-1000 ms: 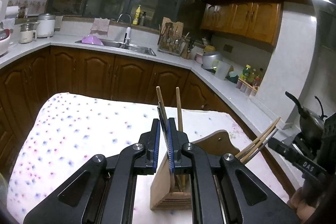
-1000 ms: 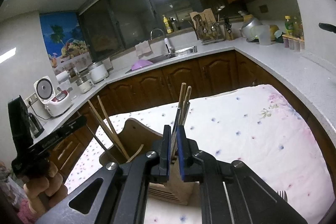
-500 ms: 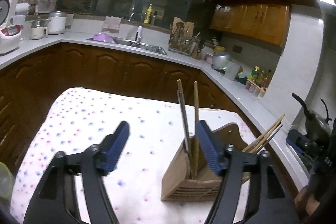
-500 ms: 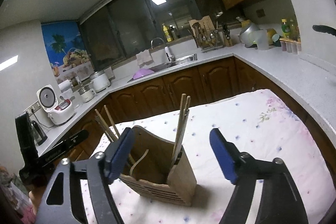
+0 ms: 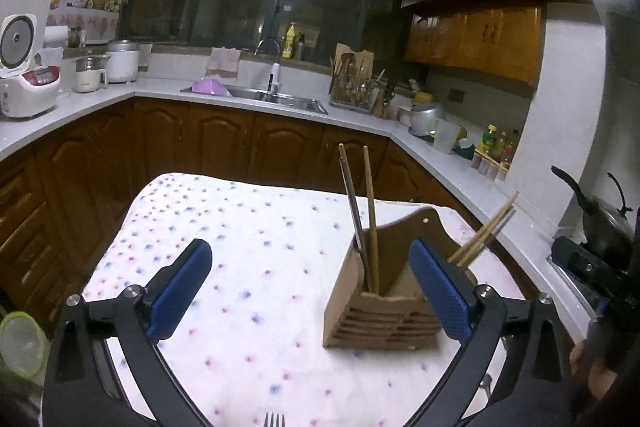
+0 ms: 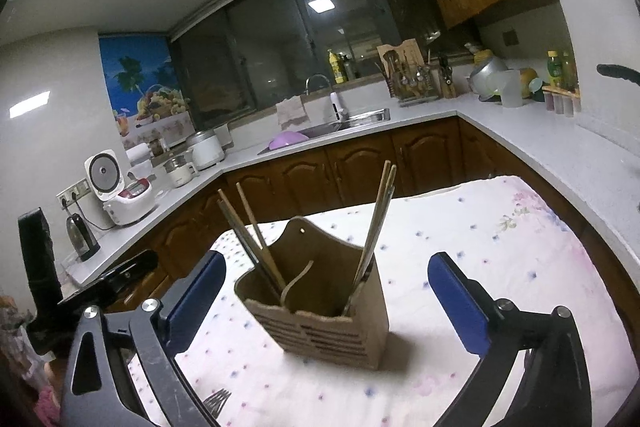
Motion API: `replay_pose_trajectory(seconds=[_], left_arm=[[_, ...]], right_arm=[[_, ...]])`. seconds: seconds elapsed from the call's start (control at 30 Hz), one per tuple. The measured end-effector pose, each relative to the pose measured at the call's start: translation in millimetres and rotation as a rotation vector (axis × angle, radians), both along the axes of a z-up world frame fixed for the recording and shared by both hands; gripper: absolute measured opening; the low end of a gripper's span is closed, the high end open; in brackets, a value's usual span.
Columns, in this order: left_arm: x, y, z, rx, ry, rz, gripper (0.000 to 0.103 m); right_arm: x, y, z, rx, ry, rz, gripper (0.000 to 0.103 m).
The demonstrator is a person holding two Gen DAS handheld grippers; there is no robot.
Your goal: Organize utensils
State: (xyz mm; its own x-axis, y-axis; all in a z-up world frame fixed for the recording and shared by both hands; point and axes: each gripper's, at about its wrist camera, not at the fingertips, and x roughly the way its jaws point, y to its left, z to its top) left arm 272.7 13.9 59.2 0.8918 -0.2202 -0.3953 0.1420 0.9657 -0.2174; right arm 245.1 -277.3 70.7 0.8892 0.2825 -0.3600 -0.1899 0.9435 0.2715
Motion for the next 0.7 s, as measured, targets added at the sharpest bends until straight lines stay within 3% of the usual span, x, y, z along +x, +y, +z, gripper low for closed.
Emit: replay_pose_trajectory(seconds=[0.33, 0.7], left_arm=[[-54.6, -0.9, 7.5, 0.029, 0.002, -0.007, 0.102], [-120.3, -4.1, 38.1, 0.056, -0.076, -0.014, 0.103]], right_arm=[[-39.4, -0.3, 3.7, 0.004, -0.008, 0.012, 0.102], [-107.6, 15.4, 48.7, -0.087, -0.142, 0.034, 0.103]])
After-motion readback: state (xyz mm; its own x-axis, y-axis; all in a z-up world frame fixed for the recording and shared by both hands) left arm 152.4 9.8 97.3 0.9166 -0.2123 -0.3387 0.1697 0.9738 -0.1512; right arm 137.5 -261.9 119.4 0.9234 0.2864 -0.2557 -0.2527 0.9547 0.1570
